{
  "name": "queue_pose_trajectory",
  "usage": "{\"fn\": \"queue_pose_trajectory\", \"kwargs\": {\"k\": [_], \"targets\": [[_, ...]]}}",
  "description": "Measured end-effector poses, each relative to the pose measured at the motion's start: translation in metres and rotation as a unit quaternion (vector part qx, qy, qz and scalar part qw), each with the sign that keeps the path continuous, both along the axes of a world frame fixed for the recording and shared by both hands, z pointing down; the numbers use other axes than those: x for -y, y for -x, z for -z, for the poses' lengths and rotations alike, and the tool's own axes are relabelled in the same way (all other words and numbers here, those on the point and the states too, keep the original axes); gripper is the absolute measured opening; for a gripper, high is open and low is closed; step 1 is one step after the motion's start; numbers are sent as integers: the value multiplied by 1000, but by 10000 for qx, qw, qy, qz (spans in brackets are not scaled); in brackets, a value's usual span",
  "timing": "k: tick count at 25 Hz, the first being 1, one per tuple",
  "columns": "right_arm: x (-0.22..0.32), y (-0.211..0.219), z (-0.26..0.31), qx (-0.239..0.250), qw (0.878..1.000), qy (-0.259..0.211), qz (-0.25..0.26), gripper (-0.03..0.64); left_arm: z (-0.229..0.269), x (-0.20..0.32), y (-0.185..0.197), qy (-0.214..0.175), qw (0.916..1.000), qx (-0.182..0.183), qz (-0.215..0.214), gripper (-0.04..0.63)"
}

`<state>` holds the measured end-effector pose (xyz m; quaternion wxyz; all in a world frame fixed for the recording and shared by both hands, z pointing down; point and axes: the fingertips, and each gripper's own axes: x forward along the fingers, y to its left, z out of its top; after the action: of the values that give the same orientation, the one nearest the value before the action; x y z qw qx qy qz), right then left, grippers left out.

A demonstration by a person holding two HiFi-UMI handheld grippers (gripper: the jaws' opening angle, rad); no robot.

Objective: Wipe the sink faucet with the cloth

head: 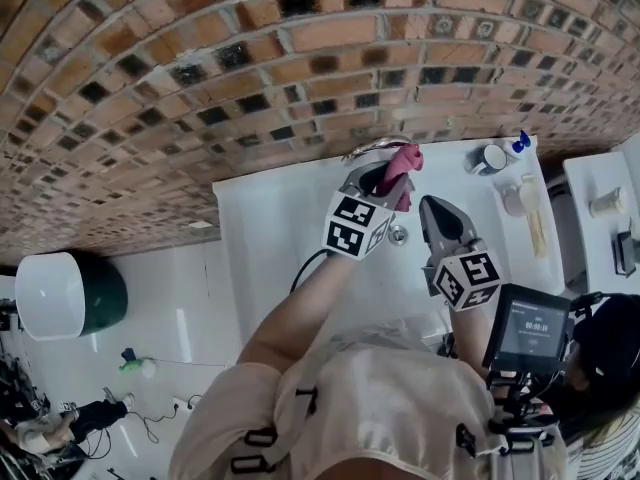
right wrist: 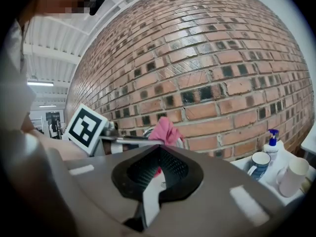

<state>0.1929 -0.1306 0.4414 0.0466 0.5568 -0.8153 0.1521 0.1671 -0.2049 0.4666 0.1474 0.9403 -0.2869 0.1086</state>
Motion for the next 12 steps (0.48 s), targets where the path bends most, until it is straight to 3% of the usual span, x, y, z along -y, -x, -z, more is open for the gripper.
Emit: {"fn": "queue_pose_trajectory", "kwargs": {"k": [4,7,10,12], "targets": [[-5,18,10,12,9998,-113,192,-17,61,-11,30,-631,9972,-385,91,112],[-8,36,15,14,9991,-205,360,-17,85,-20,72,-892,9939,-509,397,112],[-12,56,17,39,9980,-250,571,-17,93,-29,131,-1060,9890,-428,943,112],[-16,70,16,50,9974,-226,685,-17,88,-37,170,-1191,9843,-152,1294,114]]}}
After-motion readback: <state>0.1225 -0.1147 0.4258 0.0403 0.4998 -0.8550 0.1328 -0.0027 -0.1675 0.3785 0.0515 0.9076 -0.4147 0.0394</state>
